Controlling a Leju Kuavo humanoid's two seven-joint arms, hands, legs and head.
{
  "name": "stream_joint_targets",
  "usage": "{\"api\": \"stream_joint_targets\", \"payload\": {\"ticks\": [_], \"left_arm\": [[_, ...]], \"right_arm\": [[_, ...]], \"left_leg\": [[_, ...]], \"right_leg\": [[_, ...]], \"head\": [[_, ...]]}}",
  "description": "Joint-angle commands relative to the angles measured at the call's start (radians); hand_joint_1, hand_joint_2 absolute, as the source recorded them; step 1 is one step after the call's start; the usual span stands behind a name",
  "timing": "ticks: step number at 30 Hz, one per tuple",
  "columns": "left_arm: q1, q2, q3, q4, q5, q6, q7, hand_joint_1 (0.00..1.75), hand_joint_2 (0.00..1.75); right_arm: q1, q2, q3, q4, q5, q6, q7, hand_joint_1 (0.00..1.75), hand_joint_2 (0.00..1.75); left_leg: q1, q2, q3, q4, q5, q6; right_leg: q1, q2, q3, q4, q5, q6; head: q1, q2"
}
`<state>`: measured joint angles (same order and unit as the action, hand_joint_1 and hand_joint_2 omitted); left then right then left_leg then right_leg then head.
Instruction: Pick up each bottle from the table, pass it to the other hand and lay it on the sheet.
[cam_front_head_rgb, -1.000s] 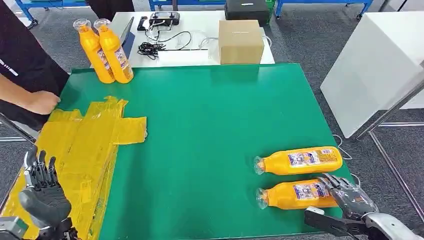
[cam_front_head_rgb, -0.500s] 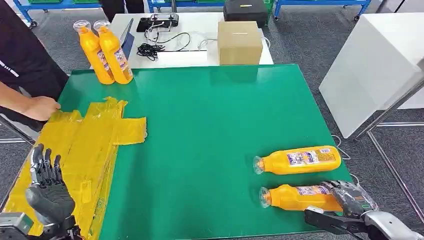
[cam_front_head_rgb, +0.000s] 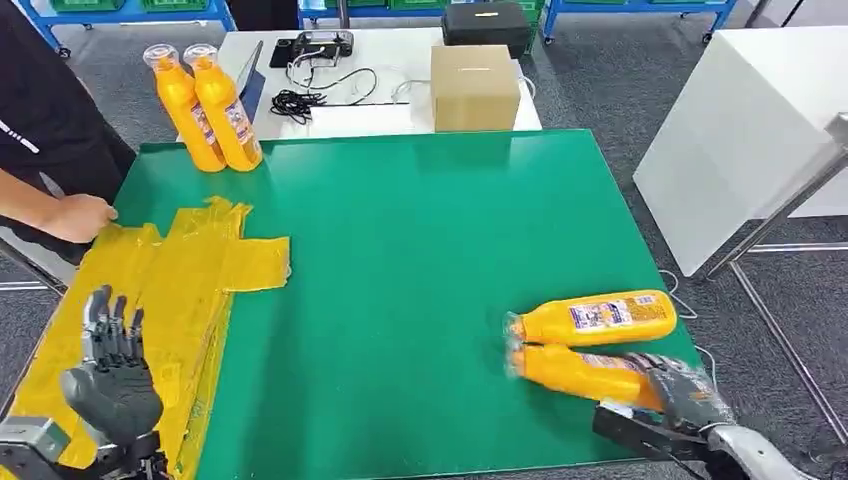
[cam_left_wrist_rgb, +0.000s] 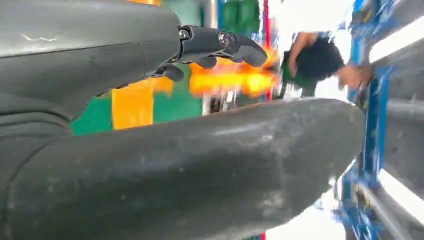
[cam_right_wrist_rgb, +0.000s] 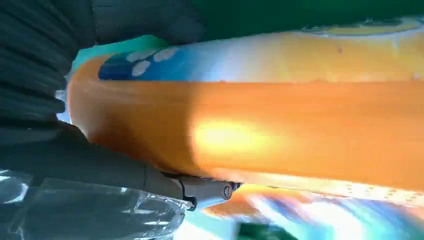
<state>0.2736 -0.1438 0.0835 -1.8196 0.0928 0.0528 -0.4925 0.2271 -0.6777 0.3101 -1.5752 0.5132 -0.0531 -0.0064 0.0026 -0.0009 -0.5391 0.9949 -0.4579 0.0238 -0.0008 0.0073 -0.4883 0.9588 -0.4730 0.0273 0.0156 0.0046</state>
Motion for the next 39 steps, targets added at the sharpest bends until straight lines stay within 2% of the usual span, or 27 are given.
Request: {"api": "stream_joint_targets", "payload": {"ticks": [1, 4, 6, 15, 22, 26, 30, 39], "left_arm": [[0.047, -0.041, 0.012, 0.065, 0.125, -0.179, 0.005, 0.0, 1.75], [0.049, -0.043, 0.004, 0.064, 0.124, -0.182, 0.005, 0.0, 1.75], [0.048, -0.049, -0.017, 0.059, 0.14, -0.194, 0.003, 0.0, 1.75], [0.03, -0.027, -0.152, 0.076, 0.17, -0.182, -0.009, 0.0, 1.75], [-0.04, -0.004, -0.265, 0.123, 0.17, -0.128, -0.011, 0.0, 1.75], [-0.043, 0.003, -0.274, 0.122, 0.173, -0.125, -0.011, 0.0, 1.75], [-0.064, 0.002, -0.29, 0.132, 0.155, -0.105, -0.012, 0.0, 1.75], [-0.064, 0.003, -0.291, 0.132, 0.155, -0.105, -0.012, 0.0, 1.75]], "right_arm": [[0.019, 0.337, -0.133, -0.271, -0.248, 0.07, -0.289, 1.75, 1.75], [0.01, 0.345, -0.13, -0.274, -0.247, 0.071, -0.287, 1.75, 1.75], [-0.008, 0.383, -0.136, -0.273, -0.26, 0.076, -0.343, 1.75, 1.75], [-0.13, 0.456, -0.08, -0.196, -0.302, 0.107, -0.346, 1.75, 1.75], [-0.342, 0.557, 0.036, 0.006, -0.308, 0.078, -0.282, 1.75, 1.75], [-0.353, 0.559, 0.053, 0.014, -0.299, 0.065, -0.276, 1.75, 1.75], [-0.414, 0.598, 0.117, 0.063, -0.274, 0.05, -0.245, 1.75, 1.75], [-0.414, 0.593, 0.119, 0.063, -0.274, 0.048, -0.245, 1.75, 1.75]], "left_leg": [[0.0, 0.001, -0.002, -0.001, 0.002, -0.002], [0.001, -0.001, -0.003, -0.001, 0.002, -0.002], [0.001, -0.002, -0.005, -0.001, 0.002, -0.001], [0.0, -0.002, -0.01, -0.001, 0.004, -0.001], [0.0, 0.002, -0.008, -0.002, 0.004, -0.002], [0.001, 0.001, -0.008, -0.002, 0.004, -0.002], [0.001, 0.001, -0.008, -0.002, 0.003, -0.001], [0.0, -0.002, -0.01, -0.001, 0.003, -0.001]], "right_leg": [[0.0, 0.0, -0.002, 0.0, 0.001, -0.001], [0.001, -0.002, -0.002, 0.0, 0.0, -0.001], [0.001, -0.003, -0.002, 0.0, 0.0, 0.0], [0.0, -0.003, -0.007, 0.0, 0.001, 0.0], [0.0, 0.001, -0.007, -0.001, 0.003, -0.001], [0.001, 0.0, -0.006, -0.001, 0.002, -0.001], [0.0, 0.0, -0.006, 0.0, 0.001, 0.0], [0.0, -0.003, -0.008, 0.001, 0.0, 0.0]], "head": [[-0.001, 0.0], [-0.002, 0.0], [-0.001, 0.0], [-0.001, 0.0], [-0.001, 0.0], [-0.001, 0.0], [-0.001, 0.0], [-0.001, 0.0]]}}
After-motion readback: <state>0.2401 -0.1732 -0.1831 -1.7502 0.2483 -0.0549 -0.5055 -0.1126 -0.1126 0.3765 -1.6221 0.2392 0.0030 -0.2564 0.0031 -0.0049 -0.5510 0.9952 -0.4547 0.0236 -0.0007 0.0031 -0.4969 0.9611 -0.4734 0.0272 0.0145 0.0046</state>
